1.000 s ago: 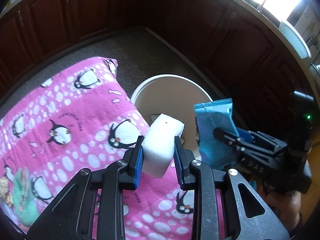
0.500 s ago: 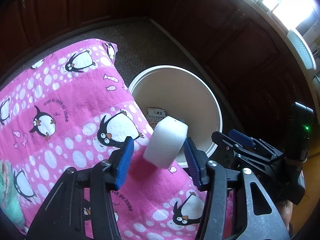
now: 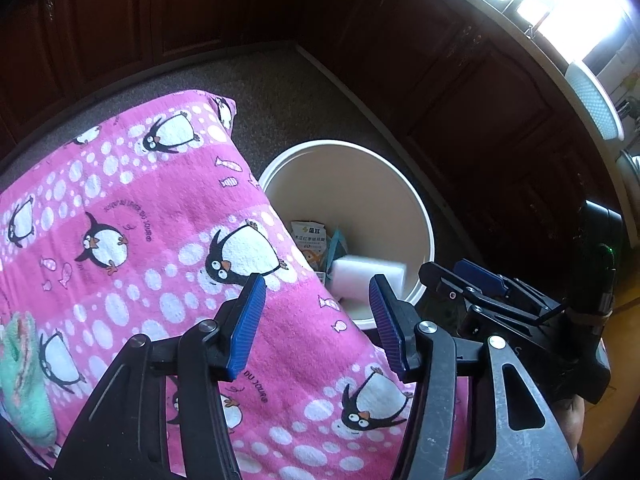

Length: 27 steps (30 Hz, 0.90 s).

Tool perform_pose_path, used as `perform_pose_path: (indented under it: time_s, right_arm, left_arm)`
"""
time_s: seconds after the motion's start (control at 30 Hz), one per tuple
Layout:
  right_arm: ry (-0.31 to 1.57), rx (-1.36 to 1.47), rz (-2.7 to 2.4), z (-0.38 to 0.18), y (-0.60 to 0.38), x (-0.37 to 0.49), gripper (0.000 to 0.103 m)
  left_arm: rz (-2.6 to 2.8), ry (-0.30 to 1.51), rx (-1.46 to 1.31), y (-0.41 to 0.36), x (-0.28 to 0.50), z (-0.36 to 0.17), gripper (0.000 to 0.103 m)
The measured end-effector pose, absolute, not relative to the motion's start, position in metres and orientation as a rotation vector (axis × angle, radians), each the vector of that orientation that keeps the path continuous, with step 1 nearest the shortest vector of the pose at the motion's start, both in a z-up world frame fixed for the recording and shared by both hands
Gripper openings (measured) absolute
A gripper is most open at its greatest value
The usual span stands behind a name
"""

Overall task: Collect trash
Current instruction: 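Open both grippers to drop the foam block and blue packet into the bin, then move both open grippers back over the trash on the table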

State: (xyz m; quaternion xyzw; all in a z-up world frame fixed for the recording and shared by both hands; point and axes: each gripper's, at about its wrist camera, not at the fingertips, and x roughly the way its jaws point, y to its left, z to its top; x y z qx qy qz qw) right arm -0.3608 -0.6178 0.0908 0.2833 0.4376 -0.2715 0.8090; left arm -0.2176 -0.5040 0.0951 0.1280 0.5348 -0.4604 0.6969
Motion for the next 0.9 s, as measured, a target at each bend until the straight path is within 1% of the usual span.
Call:
perform_pose_path:
  time_s: [0.37, 0.47, 0.6, 0.9]
  right_arm:
    - [0.921, 0.576, -0.532, 0.105, -0.592, -0.353, 0.059]
    - [0.914, 0.560, -0.514, 0.111, -0.581, -0.349, 0.060]
    - [0.900, 0.543, -0.480, 0.121, -0.563, -0.343, 0.065]
    - [0.888, 0.479, -0.378, 0.141, -0.511, -0.316, 0.065]
  left_arm:
    - [-0.965, 1.091, 0.321, -0.477, -0.217, 0.114, 0.052]
    - [-0.927, 1.054, 0.330, -0.463, -0.215, 0.122, 0.052]
    - [-0.885, 1.014, 0.332, -0.438, -0.212, 0.135, 0.052]
    - [-0.808, 0.969, 0.311, -0.378, -0.198, 0.155, 0.052]
